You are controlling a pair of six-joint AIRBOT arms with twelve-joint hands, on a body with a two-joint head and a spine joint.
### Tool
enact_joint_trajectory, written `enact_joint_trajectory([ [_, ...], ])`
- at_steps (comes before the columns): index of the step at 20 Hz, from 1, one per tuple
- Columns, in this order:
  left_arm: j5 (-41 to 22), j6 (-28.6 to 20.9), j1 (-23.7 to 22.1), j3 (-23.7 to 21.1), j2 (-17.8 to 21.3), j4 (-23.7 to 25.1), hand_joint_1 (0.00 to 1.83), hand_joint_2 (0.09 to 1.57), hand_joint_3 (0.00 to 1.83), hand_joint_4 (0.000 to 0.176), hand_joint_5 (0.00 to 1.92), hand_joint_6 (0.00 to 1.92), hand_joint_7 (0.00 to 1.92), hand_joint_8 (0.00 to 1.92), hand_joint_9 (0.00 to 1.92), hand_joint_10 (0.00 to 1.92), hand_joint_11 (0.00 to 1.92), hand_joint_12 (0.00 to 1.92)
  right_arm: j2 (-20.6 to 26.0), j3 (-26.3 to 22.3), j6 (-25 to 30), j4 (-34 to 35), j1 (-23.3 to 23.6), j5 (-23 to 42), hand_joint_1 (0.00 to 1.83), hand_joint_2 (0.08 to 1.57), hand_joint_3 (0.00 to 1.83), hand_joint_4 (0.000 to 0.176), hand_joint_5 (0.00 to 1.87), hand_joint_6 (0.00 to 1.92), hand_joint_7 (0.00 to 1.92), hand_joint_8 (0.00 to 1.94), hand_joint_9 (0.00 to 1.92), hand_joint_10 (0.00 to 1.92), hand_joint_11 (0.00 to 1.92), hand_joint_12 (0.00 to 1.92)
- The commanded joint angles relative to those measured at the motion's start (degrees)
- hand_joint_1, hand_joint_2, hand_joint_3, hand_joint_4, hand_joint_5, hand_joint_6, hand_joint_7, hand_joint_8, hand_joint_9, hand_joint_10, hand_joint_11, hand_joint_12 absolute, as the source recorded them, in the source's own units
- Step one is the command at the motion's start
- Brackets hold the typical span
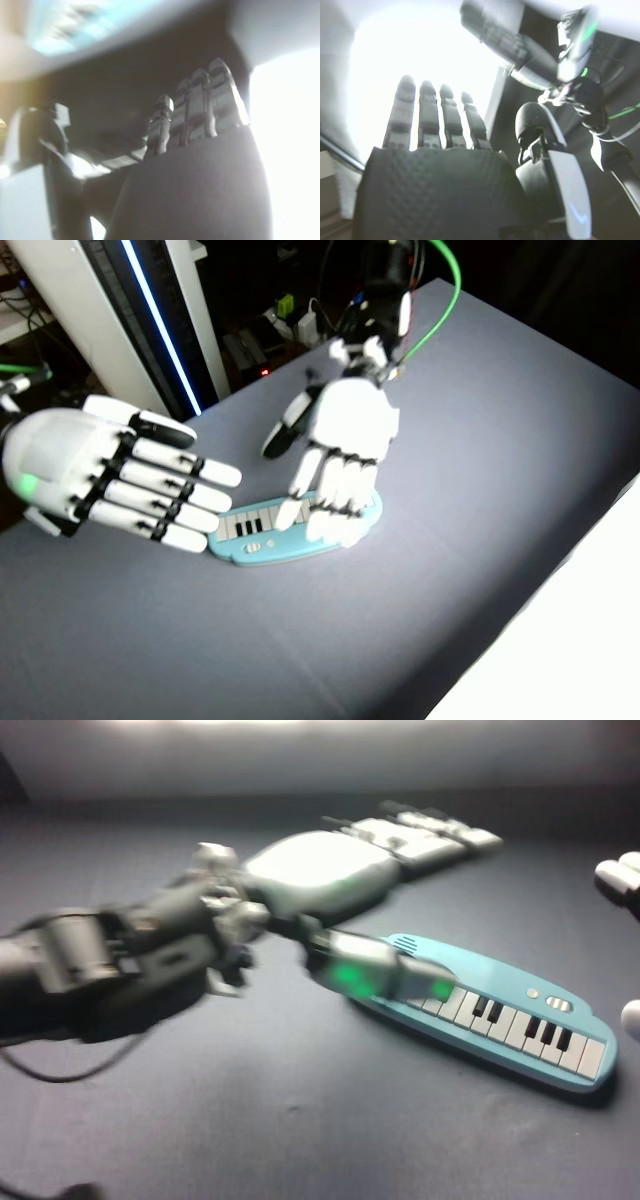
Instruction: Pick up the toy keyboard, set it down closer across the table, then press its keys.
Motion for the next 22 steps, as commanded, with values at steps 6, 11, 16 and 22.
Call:
enact_joint_trajectory([
  [6, -25.3, 6.2, 9.9, -5.8, 9.9, -18.2, 0.04, 1.51, 0.01, 0.0, 0.18, 0.01, 0.0, 0.0, 0.0, 0.0, 0.0, 0.0, -0.5, 1.0, -4.2, -3.1, 3.4, -5.5, 0.0, 1.4, 0.0, 0.028, 0.1, 0.04, 0.0, 0.0, 0.0, 0.0, 0.0, 0.0],
  [11, -35.2, 7.6, 18.1, -8.9, 13.2, -28.1, 0.07, 1.53, 0.0, 0.0, 0.17, 0.01, 0.0, 0.0, 0.0, 0.0, 0.0, 0.0, -4.6, 4.2, -9.9, -3.6, 9.4, -17.2, 0.0, 1.38, 0.0, 0.008, 0.21, 0.03, 0.0, 0.0, 0.0, 0.0, 0.0, 0.0],
  [16, -41.1, 7.8, 22.6, -11.2, 14.1, -31.6, 0.05, 1.51, 0.0, 0.0, 0.14, 0.0, 0.0, 0.0, 0.0, 0.0, 0.0, 0.0, -8.2, 7.1, -12.4, -2.6, 11.5, -24.7, 0.0, 1.29, 0.0, 0.014, 0.34, 0.04, 0.0, 0.0, 0.0, 0.0, 0.0, 0.0],
  [22, -43.9, 7.8, 24.5, -12.2, 14.9, -33.2, 0.02, 1.48, 0.0, 0.006, 0.14, 0.0, 0.0, 0.0, 0.0, 0.0, 0.0, 0.0, -8.4, 6.5, -14.9, -1.3, 11.8, -24.8, 0.0, 1.25, 0.0, 0.017, 0.36, 0.0, 0.0, 0.0, 0.0, 0.0, 0.0, 0.0],
])
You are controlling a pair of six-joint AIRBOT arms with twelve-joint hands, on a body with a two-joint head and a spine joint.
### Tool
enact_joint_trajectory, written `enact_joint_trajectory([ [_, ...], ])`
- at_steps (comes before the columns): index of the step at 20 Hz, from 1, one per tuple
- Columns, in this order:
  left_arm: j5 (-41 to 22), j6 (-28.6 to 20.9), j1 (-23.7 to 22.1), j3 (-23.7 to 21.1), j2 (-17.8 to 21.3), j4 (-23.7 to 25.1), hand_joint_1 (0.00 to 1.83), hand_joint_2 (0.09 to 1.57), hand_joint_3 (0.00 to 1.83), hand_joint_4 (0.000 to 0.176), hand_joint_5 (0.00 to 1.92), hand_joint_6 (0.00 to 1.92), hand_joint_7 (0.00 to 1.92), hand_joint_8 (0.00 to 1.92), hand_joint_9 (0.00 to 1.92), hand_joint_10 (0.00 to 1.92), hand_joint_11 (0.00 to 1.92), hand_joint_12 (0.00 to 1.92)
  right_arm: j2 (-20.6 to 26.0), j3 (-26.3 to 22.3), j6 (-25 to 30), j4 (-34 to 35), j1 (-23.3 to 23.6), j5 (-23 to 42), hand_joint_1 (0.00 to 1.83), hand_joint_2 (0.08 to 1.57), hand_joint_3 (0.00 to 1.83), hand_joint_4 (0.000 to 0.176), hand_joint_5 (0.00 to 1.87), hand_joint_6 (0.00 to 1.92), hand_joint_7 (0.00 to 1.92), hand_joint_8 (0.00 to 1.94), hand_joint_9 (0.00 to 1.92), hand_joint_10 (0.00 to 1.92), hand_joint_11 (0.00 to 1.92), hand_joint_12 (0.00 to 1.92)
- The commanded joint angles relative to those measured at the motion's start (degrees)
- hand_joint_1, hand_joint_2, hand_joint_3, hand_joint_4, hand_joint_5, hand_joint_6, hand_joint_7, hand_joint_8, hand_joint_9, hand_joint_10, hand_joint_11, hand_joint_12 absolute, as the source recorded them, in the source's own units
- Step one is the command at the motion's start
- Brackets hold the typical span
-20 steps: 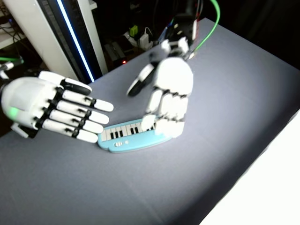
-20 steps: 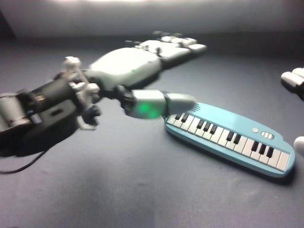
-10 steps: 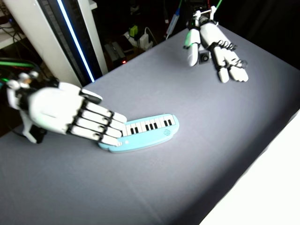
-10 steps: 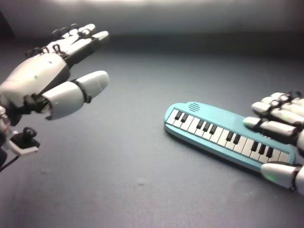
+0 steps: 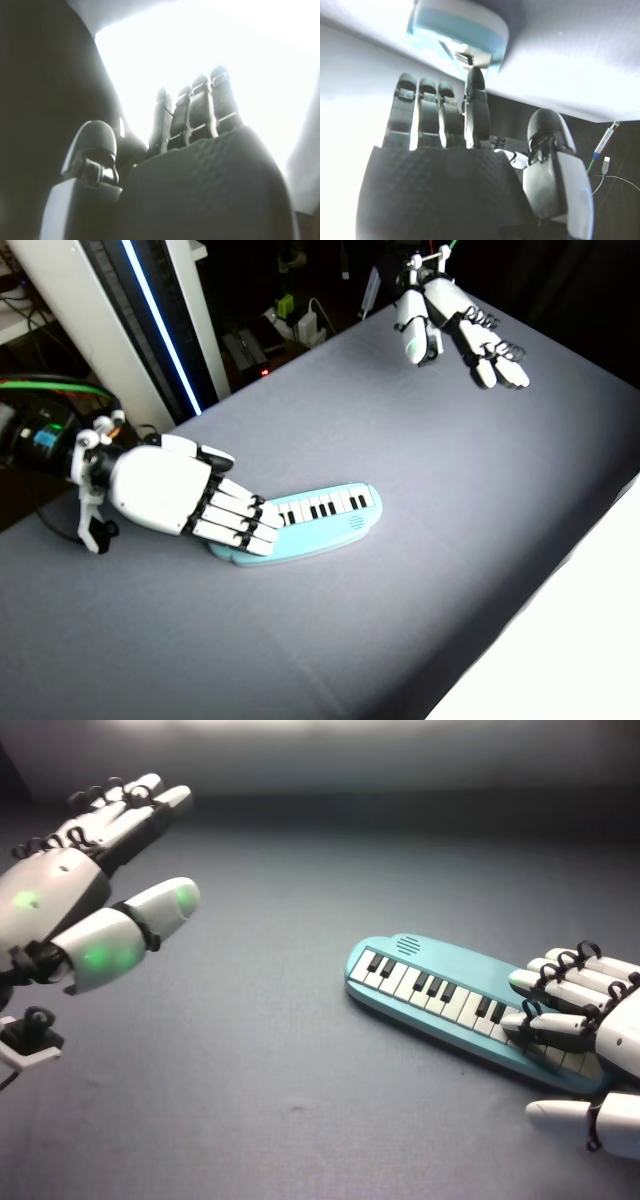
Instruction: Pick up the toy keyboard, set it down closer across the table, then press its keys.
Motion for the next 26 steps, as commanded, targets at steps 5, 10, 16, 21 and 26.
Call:
enact_joint_trajectory([
  [5, -8.1, -0.3, 0.4, 0.0, 0.3, -0.2, 0.05, 1.45, 0.0, 0.016, 0.15, 0.0, 0.0, 0.0, 0.0, 0.0, 0.0, 0.0, 4.4, -3.9, 0.0, -0.6, -1.8, 11.4, 0.0, 1.32, 0.02, 0.0, 0.11, 0.0, 0.0, 0.0, 0.0, 0.0, 0.0, 0.0],
  [10, -8.7, -0.3, 1.4, -0.3, 0.3, -1.2, 0.06, 1.44, 0.0, 0.015, 0.16, 0.0, 0.0, 0.0, 0.0, 0.0, 0.0, 0.0, 4.5, -4.0, 0.2, 1.6, -5.2, 11.4, 0.0, 1.29, 0.0, 0.0, 0.26, 0.02, 0.0, 0.0, 0.0, 0.0, 0.0, 0.0],
  [16, -10.0, -0.3, 2.2, -0.6, 0.3, -2.2, 0.07, 1.43, 0.0, 0.012, 0.16, 0.0, 0.0, 0.0, 0.0, 0.0, 0.0, 0.0, 3.7, -3.1, 0.2, 3.0, -6.0, 10.7, 0.0, 1.23, 0.0, 0.0, 0.56, 0.03, 0.06, 0.01, 0.0, 0.0, 0.0, 0.0],
  [21, -10.4, -0.3, 2.5, -0.7, 0.6, -2.5, 0.07, 1.43, 0.0, 0.006, 0.16, 0.0, 0.0, 0.0, 0.0, 0.0, 0.0, 0.0, 4.5, -3.5, 1.7, 2.8, -5.8, 14.4, 0.0, 1.28, 0.02, 0.021, 0.14, 0.0, 0.0, 0.0, 0.0, 0.0, 0.0, 0.0],
  [26, -12.4, -0.3, 3.1, -1.4, 1.2, -2.5, 0.13, 1.42, 0.0, 0.004, 0.08, 0.0, 0.0, 0.0, 0.0, 0.0, 0.0, 0.0, 7.9, -5.3, 6.2, 2.2, -7.0, 26.2, 0.0, 1.3, 0.02, 0.065, 0.0, 0.0, 0.0, 0.0, 0.0, 0.0, 0.0, 0.0],
])
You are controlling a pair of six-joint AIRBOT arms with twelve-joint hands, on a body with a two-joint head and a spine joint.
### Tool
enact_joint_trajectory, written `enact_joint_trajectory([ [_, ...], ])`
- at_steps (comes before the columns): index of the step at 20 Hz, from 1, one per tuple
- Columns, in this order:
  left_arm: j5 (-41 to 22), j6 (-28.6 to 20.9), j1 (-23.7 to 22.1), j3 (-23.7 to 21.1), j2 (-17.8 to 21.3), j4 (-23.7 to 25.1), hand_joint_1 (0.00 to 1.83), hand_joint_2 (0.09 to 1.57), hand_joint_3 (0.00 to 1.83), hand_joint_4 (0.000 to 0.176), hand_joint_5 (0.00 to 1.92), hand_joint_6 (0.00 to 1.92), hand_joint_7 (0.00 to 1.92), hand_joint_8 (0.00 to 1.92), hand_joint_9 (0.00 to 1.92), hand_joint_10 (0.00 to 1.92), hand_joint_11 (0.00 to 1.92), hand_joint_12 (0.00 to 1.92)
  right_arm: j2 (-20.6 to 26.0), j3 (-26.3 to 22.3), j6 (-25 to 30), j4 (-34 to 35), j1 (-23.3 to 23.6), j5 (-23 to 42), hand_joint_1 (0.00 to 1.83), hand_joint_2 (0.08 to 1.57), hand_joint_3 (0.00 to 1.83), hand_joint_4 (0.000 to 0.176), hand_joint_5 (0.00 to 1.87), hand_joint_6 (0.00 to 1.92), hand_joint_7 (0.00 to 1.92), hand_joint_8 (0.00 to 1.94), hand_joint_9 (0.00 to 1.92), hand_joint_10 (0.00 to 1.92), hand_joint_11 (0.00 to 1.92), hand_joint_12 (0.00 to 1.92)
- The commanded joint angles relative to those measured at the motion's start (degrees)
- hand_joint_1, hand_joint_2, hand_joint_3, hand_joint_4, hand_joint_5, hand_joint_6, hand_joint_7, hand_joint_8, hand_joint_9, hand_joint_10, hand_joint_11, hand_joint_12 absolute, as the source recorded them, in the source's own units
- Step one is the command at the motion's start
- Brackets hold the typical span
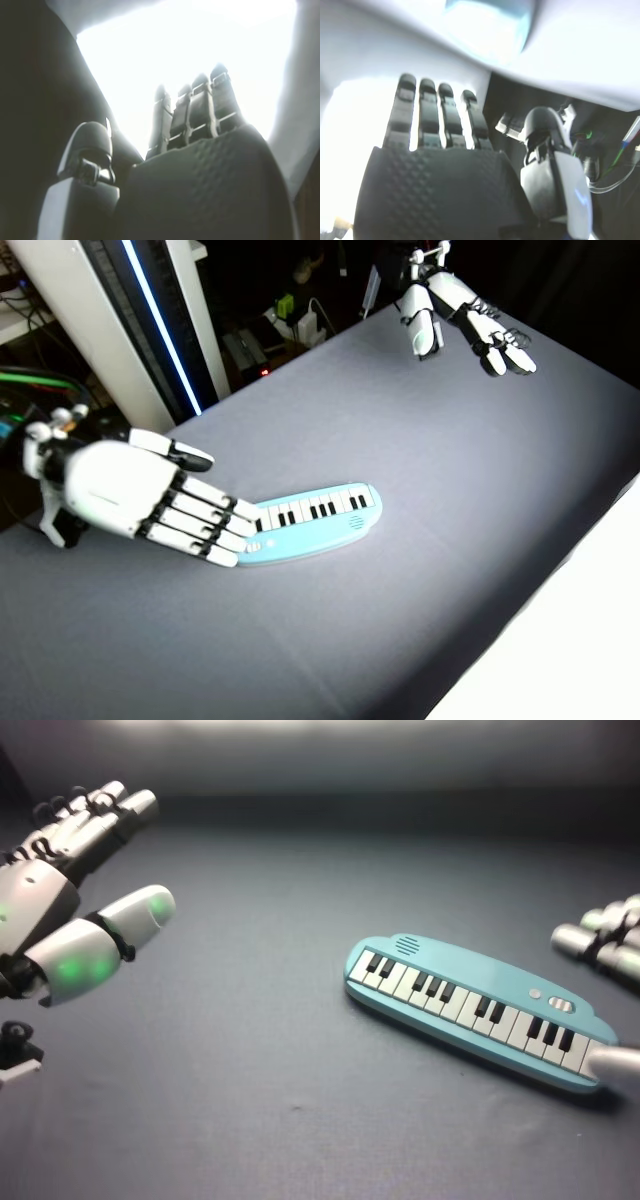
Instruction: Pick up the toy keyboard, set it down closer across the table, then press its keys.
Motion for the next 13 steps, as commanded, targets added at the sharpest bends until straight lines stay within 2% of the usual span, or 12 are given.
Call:
enact_joint_trajectory([
  [1, -8.6, -0.2, -0.1, -0.3, 0.8, 0.9, 0.2, 1.41, 0.0, 0.024, 0.01, 0.0, 0.0, 0.0, 0.0, 0.0, 0.0, 0.0, 0.6, -0.2, 1.5, -0.2, -0.3, 10.9, 0.0, 1.3, 0.02, 0.12, 0.0, 0.0, 0.0, 0.0, 0.0, 0.0, 0.0, 0.0],
  [2, -9.3, 0.0, -0.1, -0.5, 1.0, 0.9, 0.2, 1.41, 0.0, 0.024, 0.01, 0.0, 0.0, 0.0, 0.0, 0.0, 0.0, 0.0, 1.3, -0.4, 2.9, 0.0, -1.1, 14.0, 0.0, 1.3, 0.02, 0.12, 0.0, 0.0, 0.0, 0.0, 0.0, 0.0, 0.0, 0.0],
  [3, -10.5, 0.2, 0.1, -0.9, 1.5, 0.8, 0.29, 1.43, 0.0, 0.059, 0.0, 0.0, 0.0, 0.0, 0.0, 0.0, 0.0, 0.0, 2.0, -0.5, 3.9, 0.4, -1.8, 17.0, 0.0, 1.29, 0.01, 0.145, 0.0, 0.0, 0.0, 0.0, 0.0, 0.0, 0.0, 0.0],
  [4, -11.6, 0.6, 0.2, -1.3, 2.0, 0.8, 0.29, 1.43, 0.0, 0.059, 0.0, 0.0, 0.0, 0.0, 0.0, 0.0, 0.0, 0.0, 2.6, -0.7, 4.6, 0.6, -2.3, 19.3, 0.0, 1.29, 0.01, 0.145, 0.0, 0.0, 0.0, 0.0, 0.0, 0.0, 0.0, 0.0],
  [5, -12.9, 1.2, 0.4, -1.9, 2.5, 0.8, 0.26, 1.42, 0.0, 0.117, 0.0, 0.0, 0.0, 0.0, 0.0, 0.0, 0.0, 0.0, 3.3, -0.9, 5.5, 0.7, -2.6, 22.0, 0.0, 1.33, 0.02, 0.127, 0.0, 0.0, 0.0, 0.0, 0.0, 0.0, 0.0, 0.0],
  [7, -14.8, 1.9, 0.9, -2.8, 3.6, 0.7, 0.2, 1.45, 0.01, 0.11, 0.0, 0.0, 0.0, 0.0, 0.0, 0.0, 0.0, 0.0, 3.8, -1.1, 6.9, 0.7, -3.1, 25.9, 0.0, 1.37, 0.01, 0.073, 0.0, 0.0, 0.0, 0.0, 0.0, 0.0, 0.0, 0.0],
  [8, -16.2, 2.2, 1.2, -3.3, 4.3, 0.7, 0.2, 1.45, 0.01, 0.11, 0.0, 0.0, 0.0, 0.0, 0.0, 0.0, 0.0, 0.0, 4.3, -1.1, 8.1, 0.7, -3.5, 28.3, 0.0, 1.37, 0.01, 0.073, 0.0, 0.0, 0.0, 0.0, 0.0, 0.0, 0.0, 0.0],
  [9, -17.7, 2.7, 1.4, -3.8, 4.9, 0.7, 0.26, 1.44, 0.0, 0.138, 0.0, 0.0, 0.0, 0.0, 0.0, 0.0, 0.0, 0.0, 4.7, -1.2, 8.5, 0.6, -3.5, 30.3, 0.0, 1.37, 0.01, 0.035, 0.0, 0.0, 0.0, 0.0, 0.0, 0.0, 0.0, 0.0],
  [10, -19.3, 3.3, 1.4, -4.4, 5.5, 0.7, 0.23, 1.44, 0.0, 0.127, 0.0, 0.0, 0.0, 0.0, 0.0, 0.0, 0.0, 0.0, 5.3, -1.5, 8.5, 0.5, -3.5, 31.9, 0.0, 1.37, 0.0, 0.027, 0.0, 0.0, 0.0, 0.0, 0.0, 0.0, 0.0, 0.0],
  [11, -20.8, 3.8, 1.5, -4.8, 5.9, 0.7, 0.27, 1.46, 0.01, 0.071, 0.0, 0.0, 0.0, 0.0, 0.0, 0.0, 0.0, 0.0, 5.6, -1.6, 8.5, 0.2, -3.5, 33.0, 0.04, 1.37, 0.0, 0.013, 0.0, 0.0, 0.0, 0.0, 0.0, 0.0, 0.0, 0.0],
  [12, -21.8, 4.2, 1.6, -5.4, 6.8, 0.9, 0.32, 1.46, 0.0, 0.037, 0.0, 0.0, 0.0, 0.0, 0.0, 0.0, 0.0, 0.0, 6.3, -1.9, 8.5, -0.1, -3.5, 34.9, 0.08, 1.37, 0.0, 0.005, 0.0, 0.0, 0.0, 0.0, 0.0, 0.0, 0.0, 0.0],
  [13, -21.8, 4.3, 1.3, -5.4, 7.5, 1.7, 0.36, 1.47, 0.0, 0.048, 0.0, 0.0, 0.0, 0.0, 0.0, 0.0, 0.0, 0.0, 7.0, -2.2, 8.5, -0.4, -3.5, 36.8, 0.07, 1.35, 0.0, 0.018, 0.0, 0.0, 0.0, 0.0, 0.0, 0.0, 0.0, 0.0],
])
